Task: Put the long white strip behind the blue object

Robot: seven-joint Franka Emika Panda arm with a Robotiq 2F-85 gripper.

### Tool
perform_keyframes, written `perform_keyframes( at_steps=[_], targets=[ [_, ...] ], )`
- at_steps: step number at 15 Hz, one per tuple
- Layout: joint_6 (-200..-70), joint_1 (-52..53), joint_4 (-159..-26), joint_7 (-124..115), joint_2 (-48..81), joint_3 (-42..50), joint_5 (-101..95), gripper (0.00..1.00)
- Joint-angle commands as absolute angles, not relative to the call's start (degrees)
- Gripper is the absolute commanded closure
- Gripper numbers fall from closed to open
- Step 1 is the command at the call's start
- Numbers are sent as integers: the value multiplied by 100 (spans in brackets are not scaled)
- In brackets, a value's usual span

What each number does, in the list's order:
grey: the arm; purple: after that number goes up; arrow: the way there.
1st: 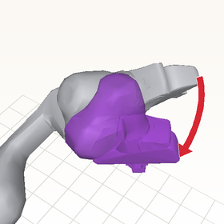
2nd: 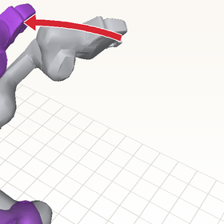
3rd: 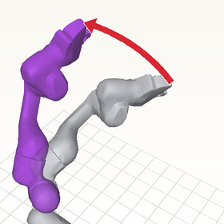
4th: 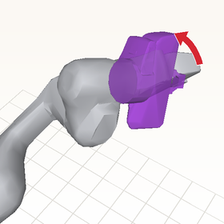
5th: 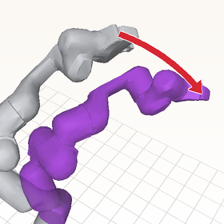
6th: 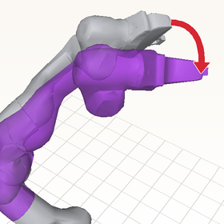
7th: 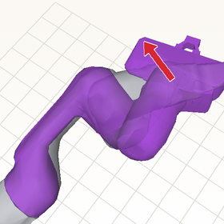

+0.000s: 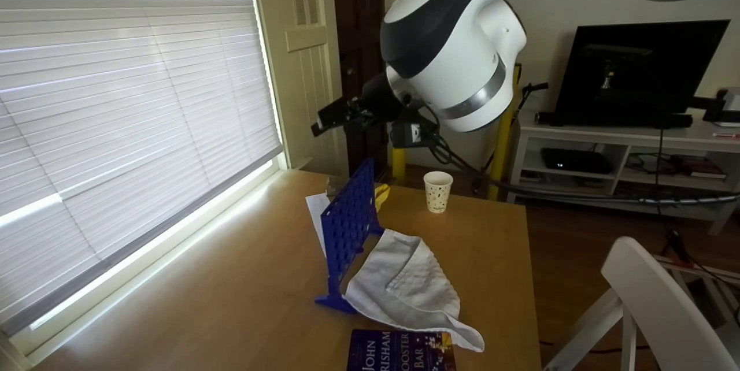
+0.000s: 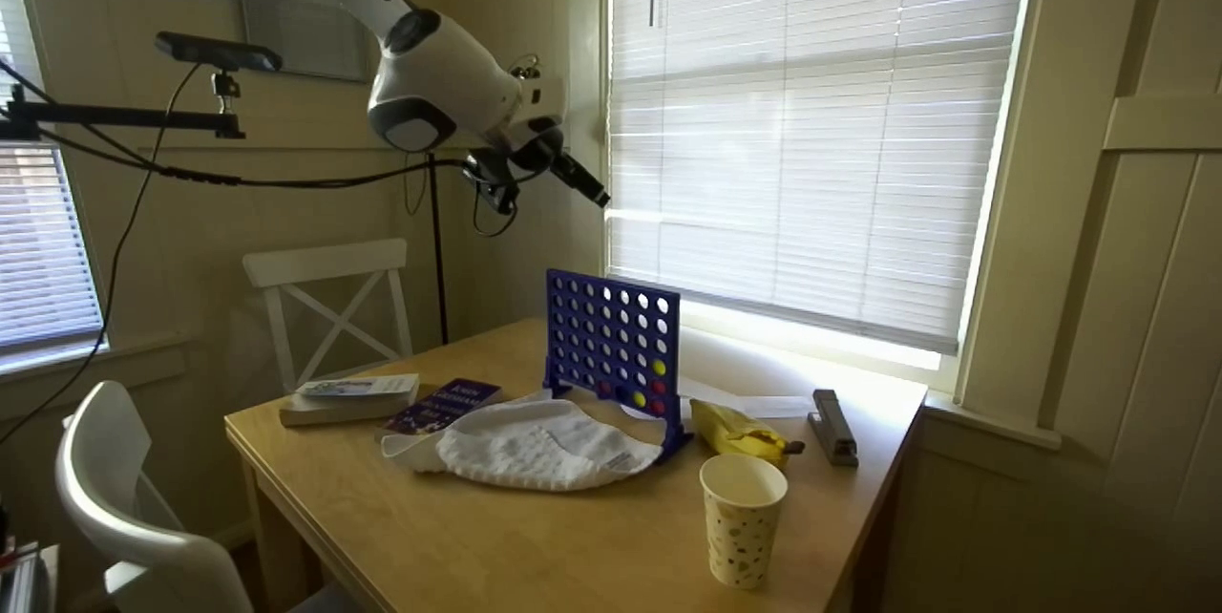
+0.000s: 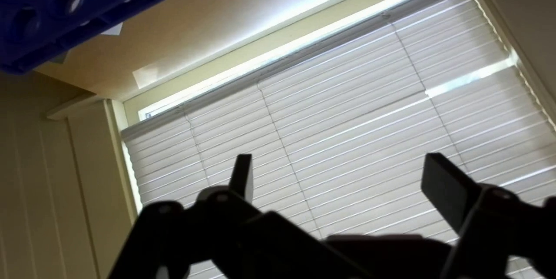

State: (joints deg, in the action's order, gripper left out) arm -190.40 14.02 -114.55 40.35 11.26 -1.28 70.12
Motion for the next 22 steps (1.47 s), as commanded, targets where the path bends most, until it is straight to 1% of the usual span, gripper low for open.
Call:
perform_keyframes(
  at_steps=[1, 3, 4, 9, 11, 13, 14, 17, 21, 22],
  targets=[
    [-18509, 968, -12438, 2582, 388, -126, 6068, 0],
    [-17990, 696, -12800, 1946, 105, -25, 5435, 0],
    [-17835, 1068, -12867, 1553, -1, 515, 5053, 0],
    [-17123, 600, -12886, 7, -481, 970, 2726, 0],
    [-16579, 53, -12723, -324, -593, 862, 1821, 0],
    [-15606, -691, -12487, -652, -835, 488, 906, 0],
    [-15190, -859, -12483, -841, -1014, 351, 439, 0],
    [-13807, -772, -12291, -968, -1497, 286, -366, 0],
    [-11913, -493, -11649, -298, -1815, 181, -343, 0],
    [-12576, -558, -11959, -604, -1747, 202, -303, 0]
  ],
)
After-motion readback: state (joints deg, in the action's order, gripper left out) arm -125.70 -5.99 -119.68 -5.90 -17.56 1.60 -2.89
